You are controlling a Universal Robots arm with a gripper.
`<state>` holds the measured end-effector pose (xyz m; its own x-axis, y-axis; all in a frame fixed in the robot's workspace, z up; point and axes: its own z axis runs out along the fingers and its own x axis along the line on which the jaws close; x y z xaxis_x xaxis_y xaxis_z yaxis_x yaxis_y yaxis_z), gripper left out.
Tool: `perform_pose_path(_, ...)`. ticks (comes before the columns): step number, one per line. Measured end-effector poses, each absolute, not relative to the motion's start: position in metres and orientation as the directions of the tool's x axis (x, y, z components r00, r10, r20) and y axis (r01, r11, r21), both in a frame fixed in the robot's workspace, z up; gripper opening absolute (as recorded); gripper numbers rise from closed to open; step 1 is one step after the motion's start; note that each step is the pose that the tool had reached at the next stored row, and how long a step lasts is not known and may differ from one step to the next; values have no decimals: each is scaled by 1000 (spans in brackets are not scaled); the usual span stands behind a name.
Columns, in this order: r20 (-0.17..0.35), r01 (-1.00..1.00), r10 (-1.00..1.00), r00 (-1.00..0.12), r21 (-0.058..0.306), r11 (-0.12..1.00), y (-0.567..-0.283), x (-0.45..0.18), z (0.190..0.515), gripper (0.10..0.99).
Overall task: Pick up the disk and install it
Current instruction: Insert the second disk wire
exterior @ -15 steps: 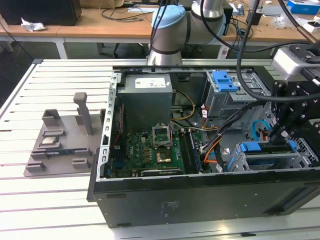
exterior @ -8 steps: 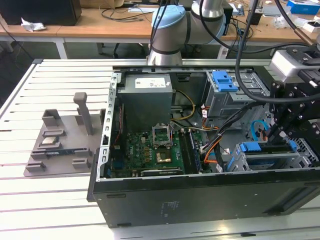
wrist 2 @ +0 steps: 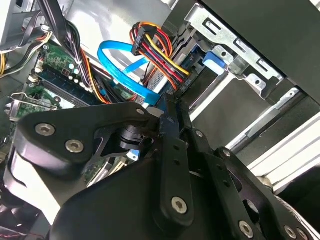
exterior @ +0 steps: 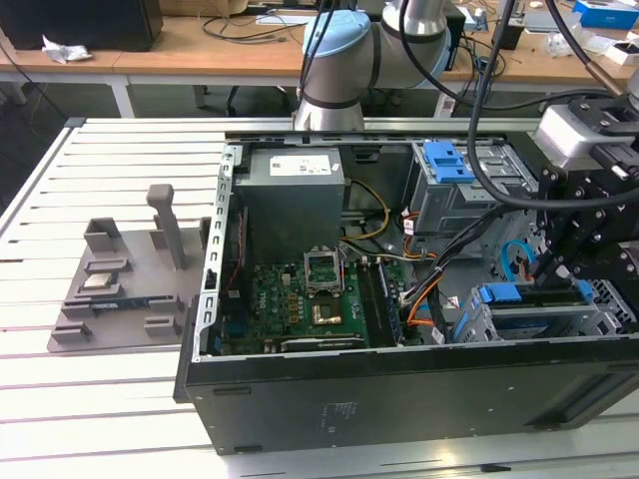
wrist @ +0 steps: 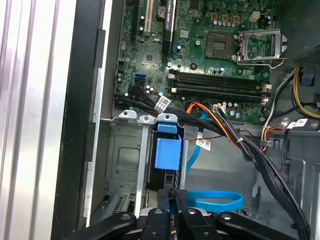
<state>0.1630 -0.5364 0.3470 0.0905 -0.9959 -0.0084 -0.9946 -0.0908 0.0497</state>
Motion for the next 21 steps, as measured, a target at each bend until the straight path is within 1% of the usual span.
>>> perform_pose_path(21, -10, -996, -997, 72, 50, -72, -536, 163, 343, 161)
